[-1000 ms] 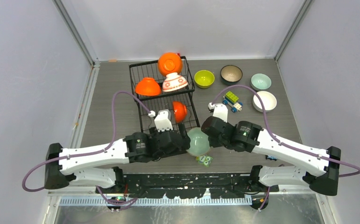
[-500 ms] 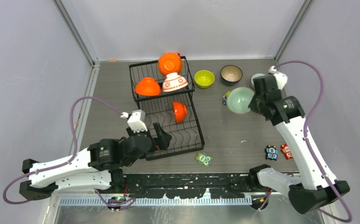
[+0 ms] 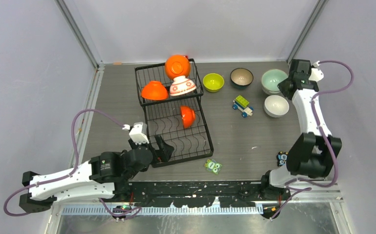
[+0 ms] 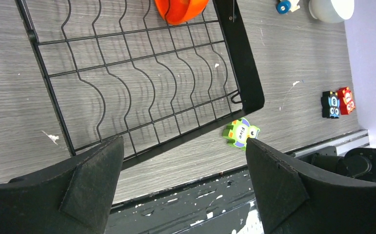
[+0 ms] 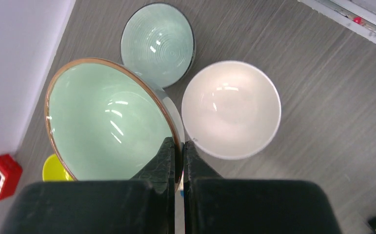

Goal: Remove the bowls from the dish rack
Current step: Place the bowl with the bowl.

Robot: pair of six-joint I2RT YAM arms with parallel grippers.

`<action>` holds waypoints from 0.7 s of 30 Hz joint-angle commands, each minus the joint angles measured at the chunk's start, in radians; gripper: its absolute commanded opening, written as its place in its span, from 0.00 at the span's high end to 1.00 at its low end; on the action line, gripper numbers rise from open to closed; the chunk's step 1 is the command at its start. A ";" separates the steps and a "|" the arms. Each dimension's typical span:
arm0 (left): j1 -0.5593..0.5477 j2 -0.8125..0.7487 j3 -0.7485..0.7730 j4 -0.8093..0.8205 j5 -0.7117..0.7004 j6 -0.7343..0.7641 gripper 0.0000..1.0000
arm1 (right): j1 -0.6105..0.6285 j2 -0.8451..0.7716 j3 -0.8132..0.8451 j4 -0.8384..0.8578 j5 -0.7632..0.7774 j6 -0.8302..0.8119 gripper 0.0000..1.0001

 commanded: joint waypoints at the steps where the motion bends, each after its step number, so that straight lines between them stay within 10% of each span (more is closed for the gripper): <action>1: -0.001 -0.051 -0.047 0.071 -0.034 -0.010 0.05 | -0.069 0.089 0.097 0.209 -0.085 0.050 0.99; 21: -0.002 0.035 -0.089 0.072 -0.038 -0.086 0.07 | -0.150 0.361 0.160 0.411 -0.198 0.092 0.99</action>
